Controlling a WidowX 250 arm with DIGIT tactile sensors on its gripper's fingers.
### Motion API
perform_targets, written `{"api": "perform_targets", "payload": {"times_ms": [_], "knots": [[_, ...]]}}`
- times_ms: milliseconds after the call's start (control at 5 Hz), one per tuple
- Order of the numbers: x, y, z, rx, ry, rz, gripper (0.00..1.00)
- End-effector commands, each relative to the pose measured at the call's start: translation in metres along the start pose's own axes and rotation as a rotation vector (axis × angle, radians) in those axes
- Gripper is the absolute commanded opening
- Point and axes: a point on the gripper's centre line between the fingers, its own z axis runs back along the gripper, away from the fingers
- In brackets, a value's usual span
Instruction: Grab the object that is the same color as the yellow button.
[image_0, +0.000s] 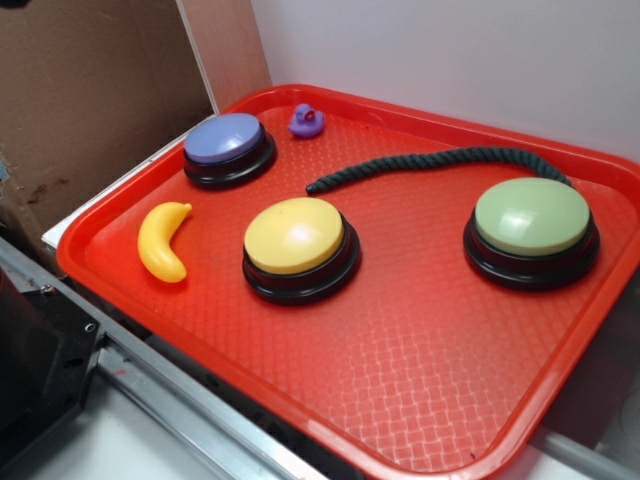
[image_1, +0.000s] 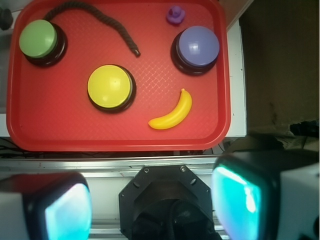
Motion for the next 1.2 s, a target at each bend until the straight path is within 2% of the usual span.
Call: {"api": "perform_targets", "payload": {"times_ms": [0, 200, 400, 600, 800, 1000], "knots": [[0.0, 0.0, 0.0, 0.0, 0.0, 0.0, 1.0], [0.013, -0.01, -0.012, 0.023, 0.02, -0.051, 1.0], [0.036, -0.006, -0.023, 0.025, 0.034, 0.007, 1.0], [0.043, 0.007, -0.031, 0.066, 0.055, 0.213, 1.0], [0.043, 0.02, -0.042, 0.057, 0.056, 0.384, 1.0], [0.048, 0.024, -0.064, 0.039, 0.081, 0.327, 1.0]]}}
